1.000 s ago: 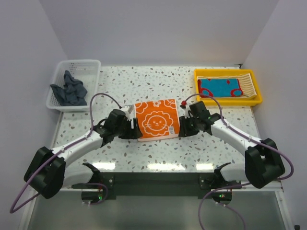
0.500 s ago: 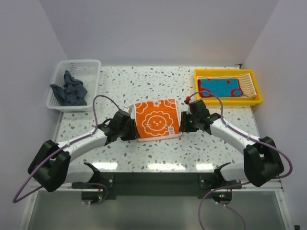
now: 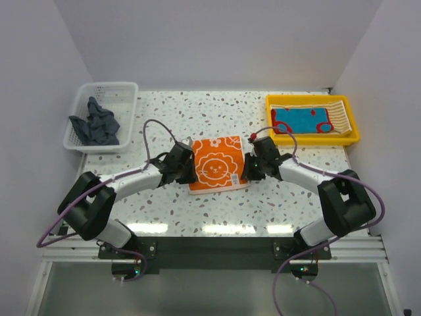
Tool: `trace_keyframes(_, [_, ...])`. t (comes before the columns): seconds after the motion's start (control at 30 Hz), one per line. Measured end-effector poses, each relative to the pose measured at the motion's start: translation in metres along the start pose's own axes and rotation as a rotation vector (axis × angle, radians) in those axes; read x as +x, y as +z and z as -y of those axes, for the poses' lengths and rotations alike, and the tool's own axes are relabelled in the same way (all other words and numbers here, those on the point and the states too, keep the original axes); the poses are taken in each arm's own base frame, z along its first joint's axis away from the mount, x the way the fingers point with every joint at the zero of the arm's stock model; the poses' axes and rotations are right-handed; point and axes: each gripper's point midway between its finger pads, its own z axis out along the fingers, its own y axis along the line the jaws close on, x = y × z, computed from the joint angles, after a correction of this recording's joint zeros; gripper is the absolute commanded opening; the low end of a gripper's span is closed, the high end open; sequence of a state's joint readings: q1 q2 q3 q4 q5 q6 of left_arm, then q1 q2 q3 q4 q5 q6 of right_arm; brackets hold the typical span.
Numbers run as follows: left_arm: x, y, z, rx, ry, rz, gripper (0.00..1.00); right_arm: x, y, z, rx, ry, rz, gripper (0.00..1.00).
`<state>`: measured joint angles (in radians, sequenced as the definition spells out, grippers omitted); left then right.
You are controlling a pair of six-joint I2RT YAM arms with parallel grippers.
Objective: Fold and stack the towels
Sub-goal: Fold the towel
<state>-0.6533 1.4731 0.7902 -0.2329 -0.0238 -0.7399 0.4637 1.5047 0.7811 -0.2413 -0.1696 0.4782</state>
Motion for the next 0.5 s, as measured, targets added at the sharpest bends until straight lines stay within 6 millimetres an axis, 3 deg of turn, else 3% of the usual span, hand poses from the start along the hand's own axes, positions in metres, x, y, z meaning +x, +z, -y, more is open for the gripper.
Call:
trace_keyframes(0.17, [0.022, 0.020, -0.019, -0.065, 0.004, -0.074, 0.20, 0.008, 0.006, 0.005, 0.013, 0.012, -0.027, 0.17])
trace_keyframes(0.23, [0.022, 0.020, -0.018, -0.057, 0.003, -0.071, 0.19, 0.016, 0.008, 0.009, 0.028, 0.018, -0.055, 0.17])
trace_keyframes(0.4, [0.037, 0.011, -0.022, -0.020, -0.009, -0.068, 0.19, 0.033, 0.002, 0.011, 0.017, 0.034, -0.094, 0.18])
trace_keyframes(0.5, [0.053, 0.001, -0.022, 0.004, -0.016, -0.085, 0.27, 0.051, -0.008, 0.011, -0.002, 0.047, -0.123, 0.20])
